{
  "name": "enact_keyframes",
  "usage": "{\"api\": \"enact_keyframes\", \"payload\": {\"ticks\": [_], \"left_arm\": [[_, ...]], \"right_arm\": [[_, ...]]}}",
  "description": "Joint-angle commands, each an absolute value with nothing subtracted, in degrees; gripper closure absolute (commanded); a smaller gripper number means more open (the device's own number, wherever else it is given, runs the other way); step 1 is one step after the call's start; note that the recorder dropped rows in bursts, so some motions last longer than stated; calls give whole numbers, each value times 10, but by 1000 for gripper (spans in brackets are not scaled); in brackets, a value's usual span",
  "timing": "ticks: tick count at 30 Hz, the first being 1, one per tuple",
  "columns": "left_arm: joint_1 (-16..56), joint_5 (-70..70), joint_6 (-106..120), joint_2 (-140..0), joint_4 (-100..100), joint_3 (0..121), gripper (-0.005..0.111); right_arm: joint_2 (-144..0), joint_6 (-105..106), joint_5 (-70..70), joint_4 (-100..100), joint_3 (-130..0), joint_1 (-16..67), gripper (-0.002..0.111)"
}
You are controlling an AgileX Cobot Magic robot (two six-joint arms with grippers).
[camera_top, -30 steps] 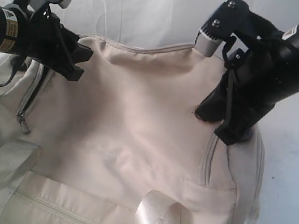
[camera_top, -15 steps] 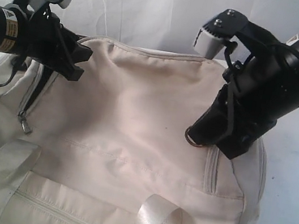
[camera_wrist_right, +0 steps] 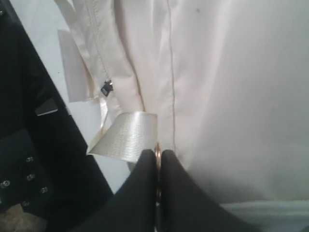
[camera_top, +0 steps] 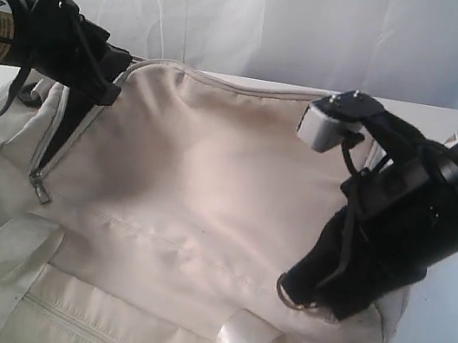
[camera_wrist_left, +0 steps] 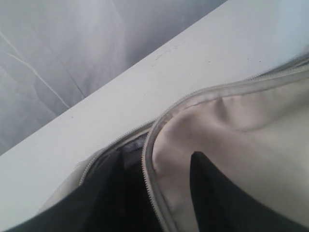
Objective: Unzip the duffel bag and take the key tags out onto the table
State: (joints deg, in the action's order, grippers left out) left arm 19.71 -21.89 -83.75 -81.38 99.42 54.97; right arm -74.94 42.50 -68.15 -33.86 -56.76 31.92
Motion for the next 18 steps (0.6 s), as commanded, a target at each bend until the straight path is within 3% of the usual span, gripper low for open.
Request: {"api": "enact_keyframes", "payload": {"ticks": [1,4,7,13,14,18], "left_arm": [[194,-211,-841,-804,999,547,58],[194,-210,-841,-804,999,547,58],[194,-212,-842,-802,999,547,58],[193,-213,-865,-760,999,547,58],[191,-214,-872,-748,999,547,58],[177,-225,-926,-694,999,547,58]], "right_arm": [[-719,424,-700,-367,-528,351,108],[-717,422,-700,-369,-526,365,107],[-716,422,-700,-377,-526,365,94],[-714,426,-568,-384,-549,365,36],[-712,426,-533,-385,-556,365,32],[-699,451,-327,-342,-570,365,34]]}}
